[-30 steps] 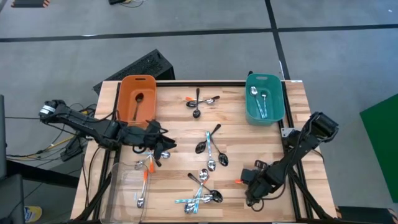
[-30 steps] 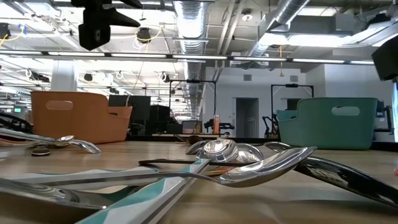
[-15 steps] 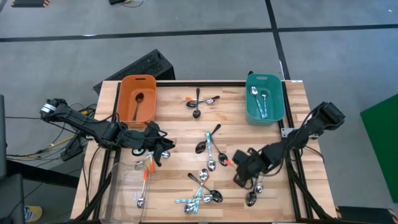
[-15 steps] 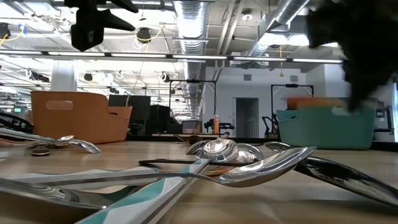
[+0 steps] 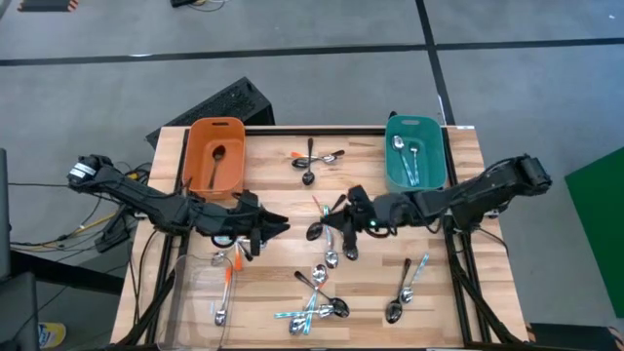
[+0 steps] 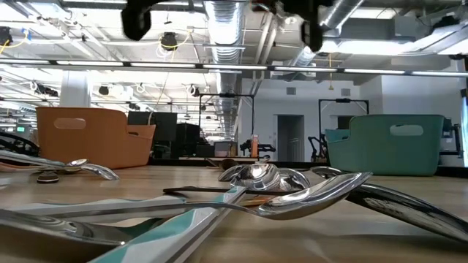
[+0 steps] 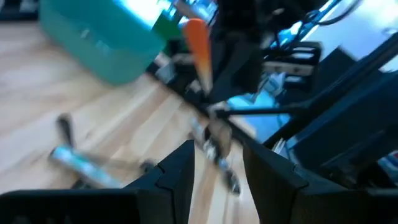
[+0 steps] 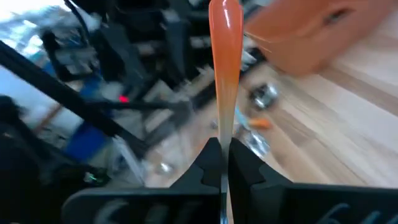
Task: Sort silverware by color (type)
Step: Put the orange spoon into the transparent bin
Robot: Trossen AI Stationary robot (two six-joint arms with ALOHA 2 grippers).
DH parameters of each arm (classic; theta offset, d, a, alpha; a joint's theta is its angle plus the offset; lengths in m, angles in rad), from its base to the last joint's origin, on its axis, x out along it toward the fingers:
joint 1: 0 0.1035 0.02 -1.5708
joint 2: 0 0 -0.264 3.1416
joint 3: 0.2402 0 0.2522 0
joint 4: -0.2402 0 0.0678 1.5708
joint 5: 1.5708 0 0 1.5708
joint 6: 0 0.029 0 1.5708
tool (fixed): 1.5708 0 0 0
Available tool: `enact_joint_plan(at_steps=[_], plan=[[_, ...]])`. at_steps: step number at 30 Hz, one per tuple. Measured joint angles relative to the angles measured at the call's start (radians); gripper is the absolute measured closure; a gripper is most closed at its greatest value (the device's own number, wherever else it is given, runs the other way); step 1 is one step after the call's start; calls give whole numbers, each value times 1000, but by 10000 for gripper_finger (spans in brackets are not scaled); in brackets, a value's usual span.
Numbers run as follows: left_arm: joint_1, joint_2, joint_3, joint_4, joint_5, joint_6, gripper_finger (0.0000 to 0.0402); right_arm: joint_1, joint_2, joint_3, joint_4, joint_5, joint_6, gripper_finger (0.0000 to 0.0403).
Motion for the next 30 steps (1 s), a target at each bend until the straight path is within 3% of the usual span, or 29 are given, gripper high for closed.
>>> enact_joint_plan(at_steps=[6, 11, 21, 30], plan=[[29, 41, 0, 186, 4, 131, 278, -34, 73, 0, 220, -156, -26, 385], [57, 41, 0, 202, 31, 172, 277, -33, 121, 4, 337, -192, -27, 385], [119, 42, 0, 286, 221, 246, 274, -33, 138, 52, 358, -194, -96, 385], [179, 42, 0, 308, 318, 253, 210, -33, 139, 51, 358, -194, -97, 385]])
